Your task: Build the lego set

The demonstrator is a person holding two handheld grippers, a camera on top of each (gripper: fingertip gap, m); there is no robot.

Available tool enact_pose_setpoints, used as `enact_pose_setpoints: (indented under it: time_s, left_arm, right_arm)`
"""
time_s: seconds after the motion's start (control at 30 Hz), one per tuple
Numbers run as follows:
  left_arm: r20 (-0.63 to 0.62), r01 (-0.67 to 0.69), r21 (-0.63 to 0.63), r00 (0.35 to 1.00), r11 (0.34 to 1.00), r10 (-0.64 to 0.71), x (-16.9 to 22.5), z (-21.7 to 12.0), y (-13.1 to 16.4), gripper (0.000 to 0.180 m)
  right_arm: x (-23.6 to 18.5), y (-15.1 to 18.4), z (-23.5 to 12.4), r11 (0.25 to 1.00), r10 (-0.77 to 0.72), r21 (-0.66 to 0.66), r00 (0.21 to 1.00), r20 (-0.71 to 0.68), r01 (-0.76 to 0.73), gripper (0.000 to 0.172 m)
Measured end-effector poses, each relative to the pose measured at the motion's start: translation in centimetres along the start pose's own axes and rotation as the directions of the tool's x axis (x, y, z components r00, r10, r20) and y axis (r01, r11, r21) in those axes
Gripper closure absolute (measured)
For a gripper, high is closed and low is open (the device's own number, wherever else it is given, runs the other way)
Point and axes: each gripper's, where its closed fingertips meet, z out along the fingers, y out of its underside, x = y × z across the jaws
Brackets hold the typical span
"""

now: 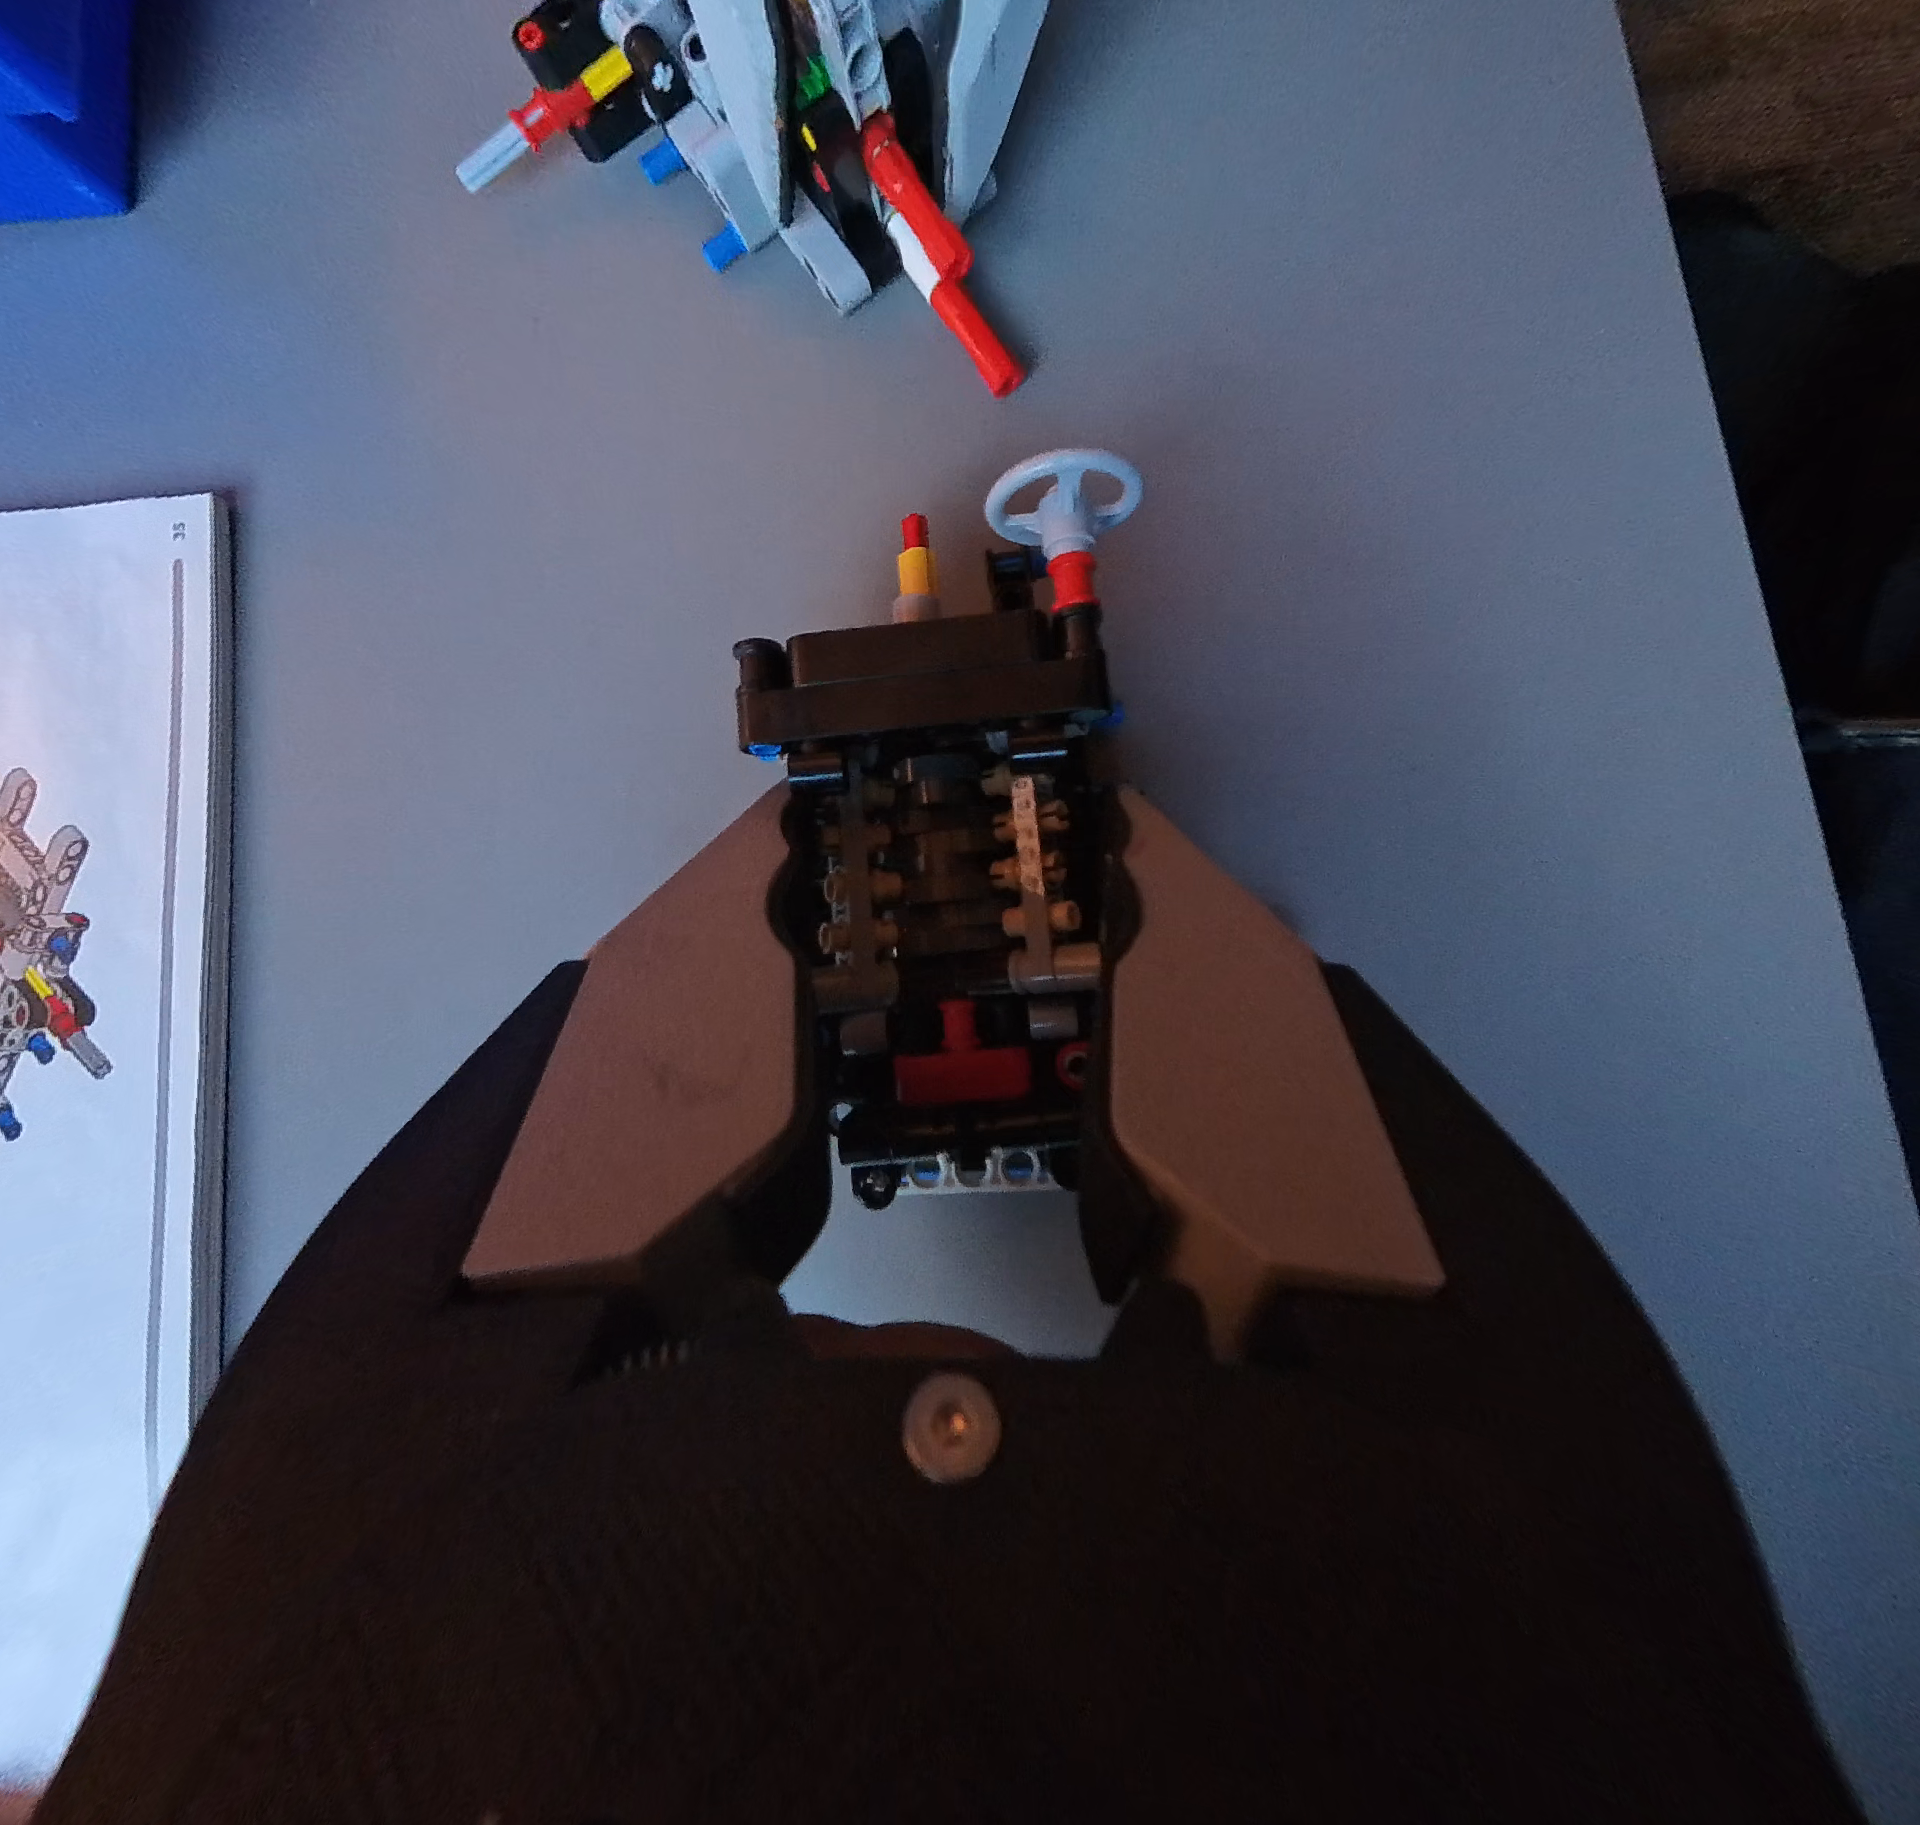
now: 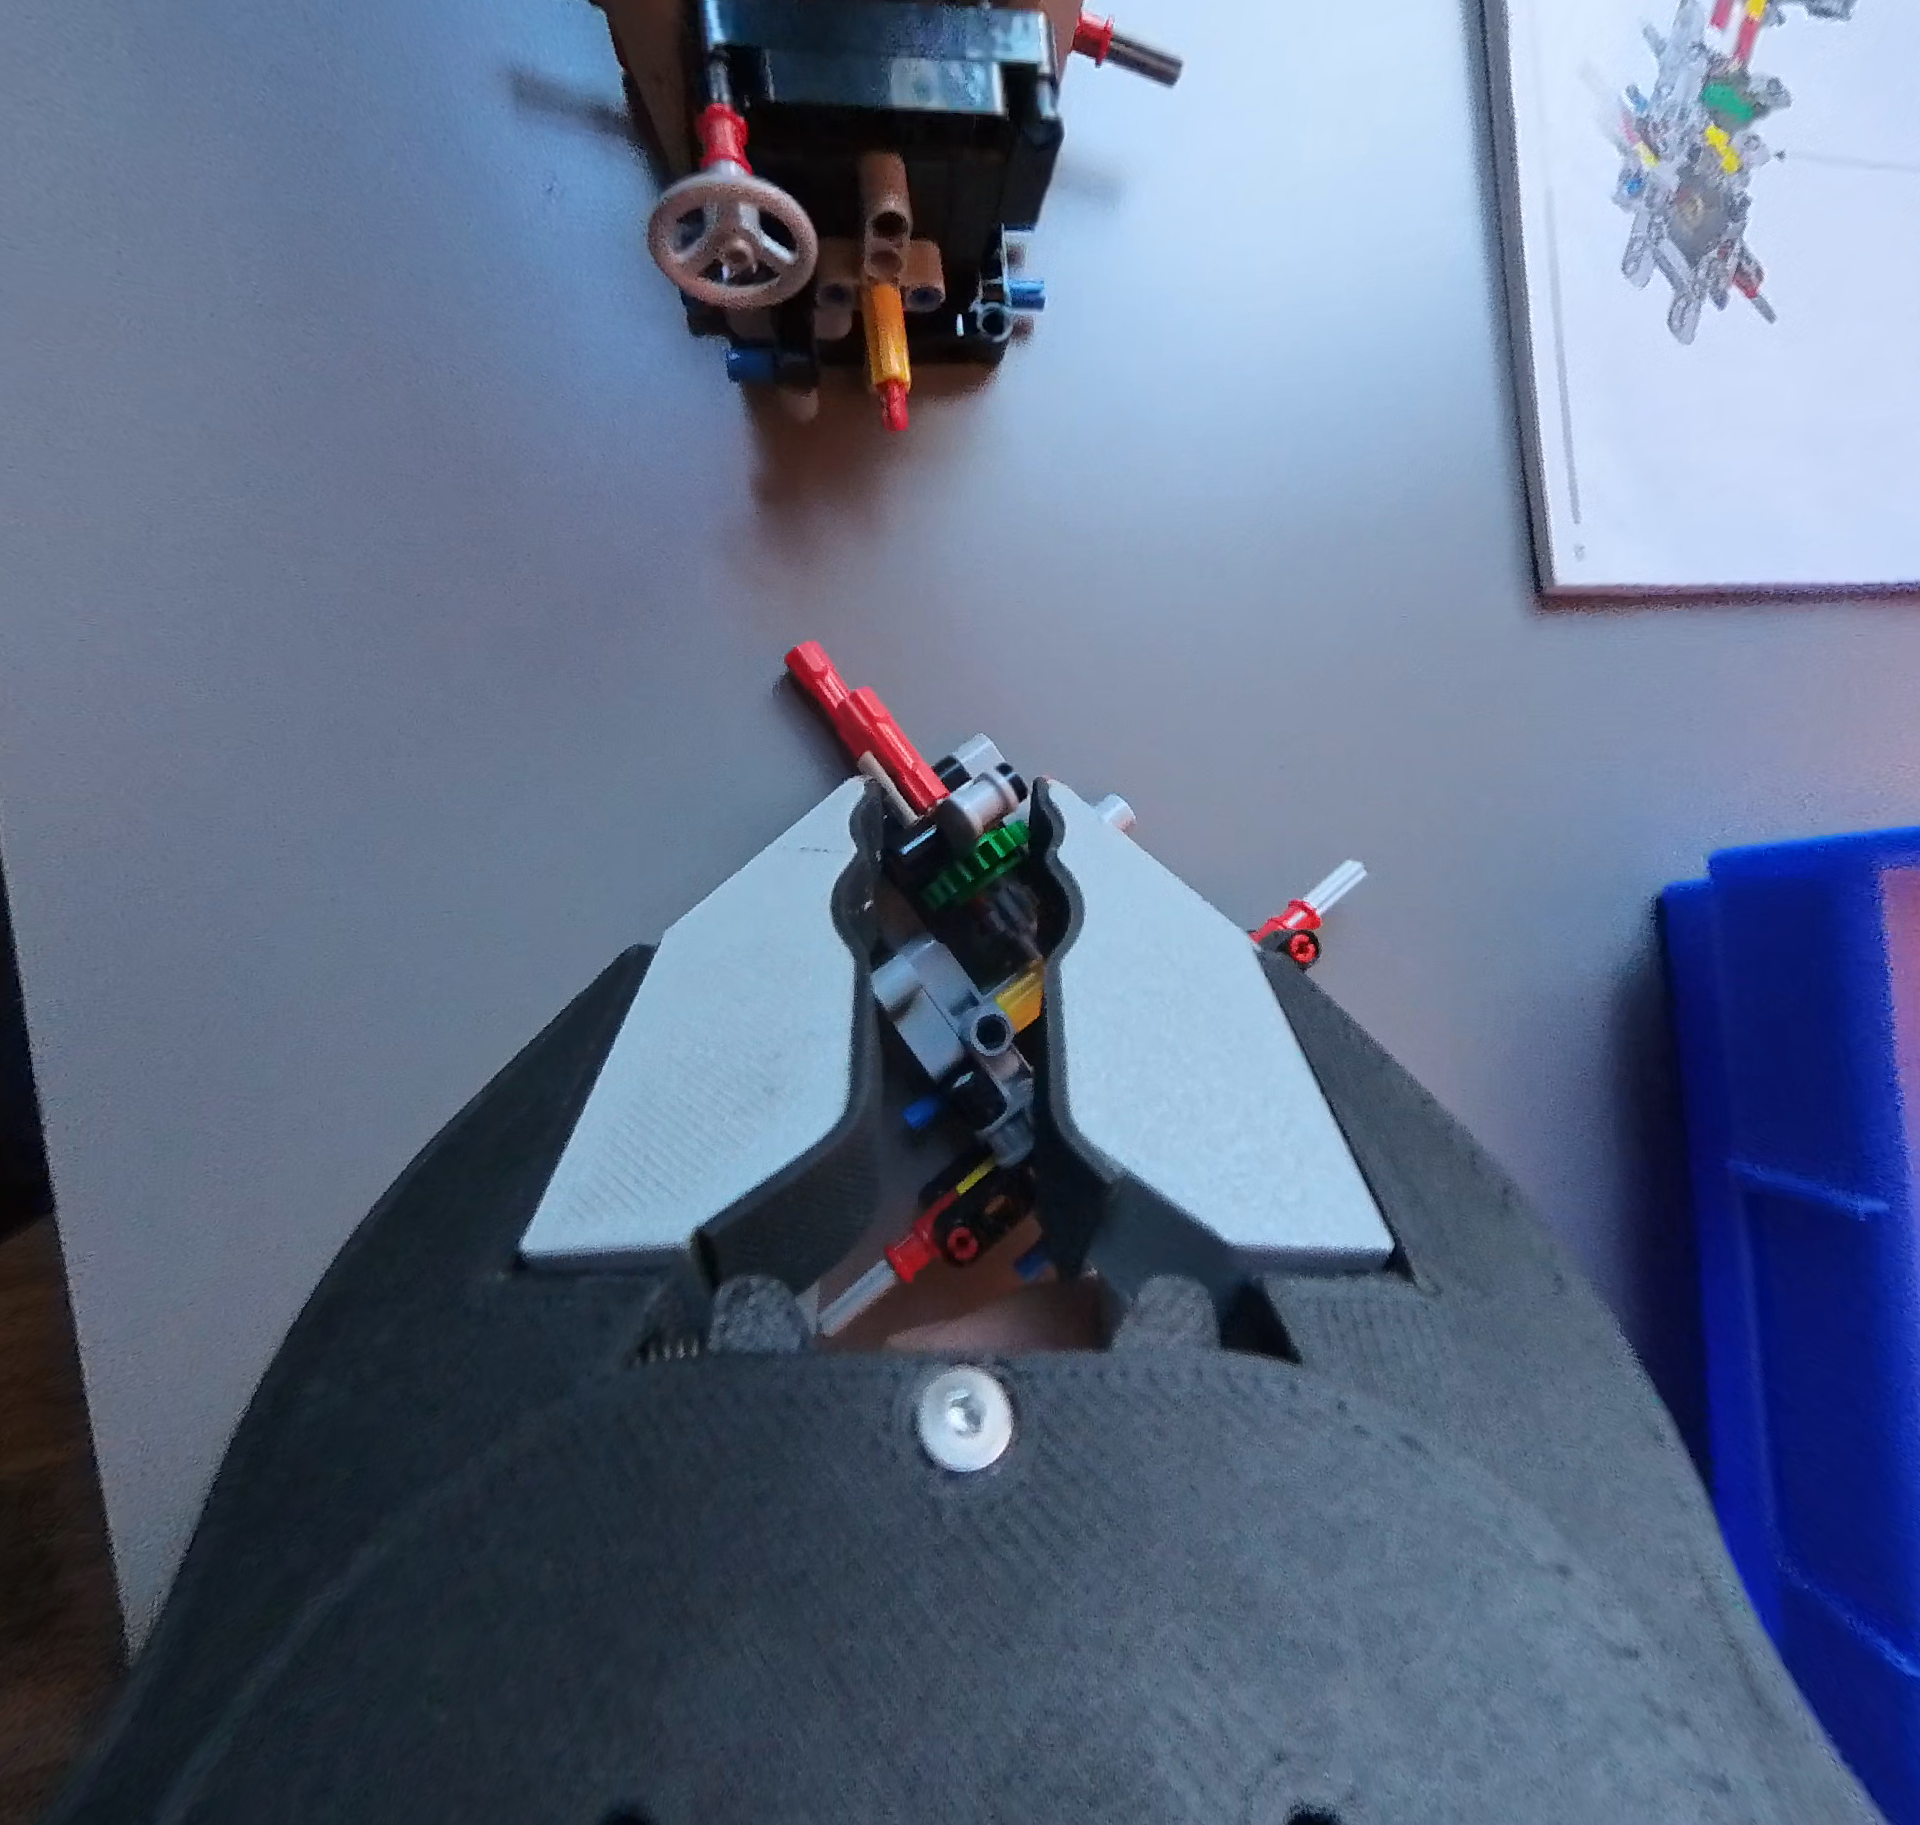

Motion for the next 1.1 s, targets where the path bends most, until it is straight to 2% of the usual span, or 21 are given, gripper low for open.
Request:
enact_pose_setpoints:
  time_s: [0.23,0.33,0.4,0.67,0.77,0.93,1.1]
  left_arm:
    - [-0.031,-0.020,0.017,0.999,1.000,0.020,0.1,-0.5,0.5,0.128]
    - [-0.024,-0.031,0.014,0.999,0.999,0.031,-0.1,-0.6,0.7,0.128]
    - [-0.027,-0.046,0.014,0.999,0.999,0.046,0.0,-0.6,0.7,0.128]
    - [-0.035,-0.059,0.008,0.998,0.998,0.059,0.0,-0.6,1.0,0.127]
    - [-0.030,-0.054,0.009,0.998,0.998,0.054,-0.1,-0.5,0.8,0.127]
    - [-0.011,-0.043,0.018,0.999,0.999,0.043,-0.5,-0.3,0.6,0.127]
    - [0.049,-0.037,0.038,0.998,0.999,0.035,-1.3,-0.1,0.0,0.128]
  right_arm:
    - [1.2,-1.2,1.2,0.998,0.057,-0.033,0.994,-0.097,-0.060,0.144]
    - [1.1,-1.9,1.5,0.998,0.055,-0.012,0.994,-0.099,-0.056,0.126]
    - [0.8,-2.0,1.9,1.000,0.022,-0.002,0.996,-0.082,-0.023,0.122]
    - [1.4,-2.7,0.7,0.999,-0.030,0.029,0.998,-0.062,0.032,0.134]
    - [1.7,-3.2,0.4,0.998,-0.034,0.044,0.999,-0.036,0.035,0.131]
    - [1.6,-2.1,2.3,0.995,-0.079,-0.058,0.997,0.022,0.081,0.132]
    - [1.8,-2.7,3.2,0.995,-0.094,-0.035,0.995,0.031,0.095,0.146]
